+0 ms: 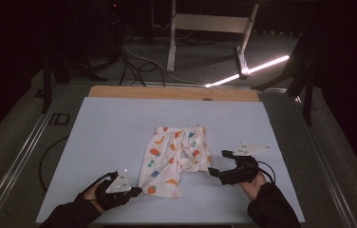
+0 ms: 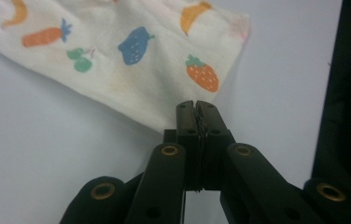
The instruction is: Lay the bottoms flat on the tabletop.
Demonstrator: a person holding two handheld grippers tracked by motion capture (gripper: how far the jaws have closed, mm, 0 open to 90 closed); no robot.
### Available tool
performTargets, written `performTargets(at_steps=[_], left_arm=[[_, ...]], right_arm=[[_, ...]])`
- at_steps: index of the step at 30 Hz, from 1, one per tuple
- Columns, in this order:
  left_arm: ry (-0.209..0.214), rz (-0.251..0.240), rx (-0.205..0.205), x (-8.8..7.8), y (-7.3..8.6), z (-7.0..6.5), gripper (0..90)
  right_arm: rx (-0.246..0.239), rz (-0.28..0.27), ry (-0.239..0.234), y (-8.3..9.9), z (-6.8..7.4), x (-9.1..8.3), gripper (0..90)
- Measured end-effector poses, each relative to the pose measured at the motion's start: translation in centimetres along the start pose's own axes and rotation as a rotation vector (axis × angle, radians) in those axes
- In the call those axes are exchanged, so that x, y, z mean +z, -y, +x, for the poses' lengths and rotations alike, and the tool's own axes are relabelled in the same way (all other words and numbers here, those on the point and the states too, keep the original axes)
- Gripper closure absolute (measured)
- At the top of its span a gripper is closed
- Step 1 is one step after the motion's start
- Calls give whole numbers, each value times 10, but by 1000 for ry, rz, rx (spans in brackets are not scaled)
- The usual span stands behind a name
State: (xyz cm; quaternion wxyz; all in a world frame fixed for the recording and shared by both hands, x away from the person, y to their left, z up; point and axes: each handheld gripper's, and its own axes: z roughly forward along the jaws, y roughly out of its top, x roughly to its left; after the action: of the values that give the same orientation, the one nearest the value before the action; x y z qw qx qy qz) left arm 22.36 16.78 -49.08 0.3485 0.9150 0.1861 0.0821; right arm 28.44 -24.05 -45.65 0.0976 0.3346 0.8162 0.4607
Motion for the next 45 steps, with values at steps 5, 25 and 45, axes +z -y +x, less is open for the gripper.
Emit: performTargets(at_steps=[5,25,45], left_arm=[[27,28,-12,2,10,-3,888],[111,-94,68,37,-52,-39,472],[103,-32,106,88,-80,-39,868]], right_arm=[[-1,-1,5,1,-1,-1,114],[-14,15,-8,1,3,8,114],[-6,29,-2,6,-1,10,114]])
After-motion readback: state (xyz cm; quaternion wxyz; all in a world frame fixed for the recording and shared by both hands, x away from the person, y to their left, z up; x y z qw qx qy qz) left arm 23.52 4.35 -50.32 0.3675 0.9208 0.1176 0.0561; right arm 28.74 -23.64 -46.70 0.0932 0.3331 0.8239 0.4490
